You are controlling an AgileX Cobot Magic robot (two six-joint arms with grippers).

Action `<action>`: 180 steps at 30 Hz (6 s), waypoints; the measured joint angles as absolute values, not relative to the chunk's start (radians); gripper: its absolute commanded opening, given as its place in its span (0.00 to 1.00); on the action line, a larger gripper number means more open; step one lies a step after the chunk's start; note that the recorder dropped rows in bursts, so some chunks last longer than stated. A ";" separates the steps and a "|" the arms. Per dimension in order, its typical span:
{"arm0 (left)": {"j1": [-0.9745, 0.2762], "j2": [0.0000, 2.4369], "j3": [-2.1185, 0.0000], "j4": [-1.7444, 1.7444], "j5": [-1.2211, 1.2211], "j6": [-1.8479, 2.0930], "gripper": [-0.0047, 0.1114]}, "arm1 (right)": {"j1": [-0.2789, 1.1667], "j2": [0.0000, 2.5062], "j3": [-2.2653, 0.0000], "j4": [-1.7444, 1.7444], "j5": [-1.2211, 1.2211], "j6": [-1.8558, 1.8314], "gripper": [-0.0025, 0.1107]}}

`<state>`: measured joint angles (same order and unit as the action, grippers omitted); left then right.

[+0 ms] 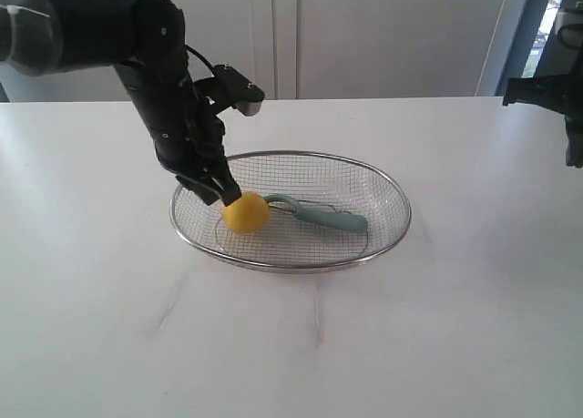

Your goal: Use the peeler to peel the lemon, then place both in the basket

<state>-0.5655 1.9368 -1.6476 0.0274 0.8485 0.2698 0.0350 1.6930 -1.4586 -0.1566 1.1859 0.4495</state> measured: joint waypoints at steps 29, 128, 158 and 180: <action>-0.306 1.827 -1.648 0.071 1.126 0.008 0.04 | 0.035 1.693 -1.459 -0.157 1.141 0.450 0.02; -0.166 0.908 -0.849 -0.163 0.509 0.000 0.04 | 0.035 1.693 -1.459 -0.158 1.139 0.450 0.02; -0.166 0.282 -0.170 -0.161 0.152 0.000 0.04 | 0.035 1.693 -1.459 -0.158 1.139 0.450 0.02; -0.116 0.005 -0.004 -0.143 0.230 0.000 0.04 | 0.035 1.693 -1.459 -0.158 1.095 0.450 0.02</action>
<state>-0.1161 0.0052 -0.0038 -0.1430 0.2302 0.0000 0.0350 1.6930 -1.4586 -0.1583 1.0955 0.4495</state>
